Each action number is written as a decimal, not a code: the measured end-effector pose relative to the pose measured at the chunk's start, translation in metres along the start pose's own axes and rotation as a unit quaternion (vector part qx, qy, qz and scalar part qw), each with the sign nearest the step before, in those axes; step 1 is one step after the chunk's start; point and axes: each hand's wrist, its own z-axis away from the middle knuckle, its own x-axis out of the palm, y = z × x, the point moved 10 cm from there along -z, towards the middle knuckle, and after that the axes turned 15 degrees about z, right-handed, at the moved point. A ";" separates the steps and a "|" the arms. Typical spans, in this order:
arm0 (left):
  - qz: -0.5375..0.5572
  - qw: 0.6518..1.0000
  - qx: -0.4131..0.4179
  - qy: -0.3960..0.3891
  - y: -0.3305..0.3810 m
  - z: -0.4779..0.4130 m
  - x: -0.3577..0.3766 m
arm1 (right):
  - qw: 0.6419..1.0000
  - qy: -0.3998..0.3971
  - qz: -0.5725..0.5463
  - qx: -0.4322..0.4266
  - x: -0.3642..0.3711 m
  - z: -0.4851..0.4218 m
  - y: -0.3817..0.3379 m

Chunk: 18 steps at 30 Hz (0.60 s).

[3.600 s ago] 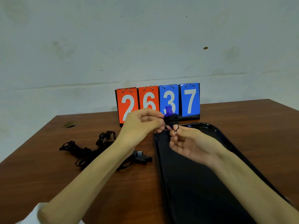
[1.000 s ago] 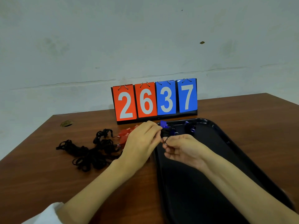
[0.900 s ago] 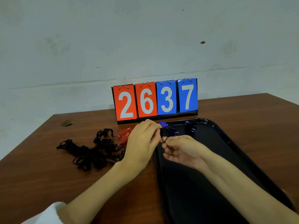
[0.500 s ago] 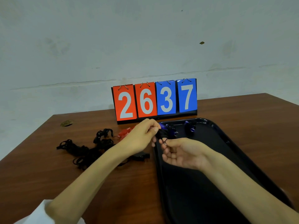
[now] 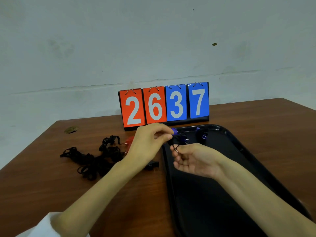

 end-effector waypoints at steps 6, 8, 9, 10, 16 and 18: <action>0.018 0.995 0.069 0.072 0.009 0.010 -0.005 | 0.999 -0.018 -0.023 -0.013 0.004 0.002 -0.005; 0.026 0.996 0.064 0.051 0.005 0.008 -0.002 | 0.999 -0.015 -0.026 -0.017 0.002 0.003 -0.007; 0.033 0.997 0.054 0.036 0.002 0.005 0.000 | 0.999 -0.012 -0.024 -0.019 0.001 0.002 -0.008; 0.037 0.998 0.045 0.023 0.001 0.002 0.001 | 1.000 -0.009 -0.019 -0.021 -0.001 0.002 -0.008; -0.140 0.986 0.092 -0.025 0.002 0.003 0.015 | 1.000 0.004 0.007 -0.015 -0.003 -0.001 -0.003; -0.099 0.994 0.030 -0.037 -0.009 0.001 0.017 | 1.000 -0.002 0.004 -0.009 -0.002 -0.001 -0.002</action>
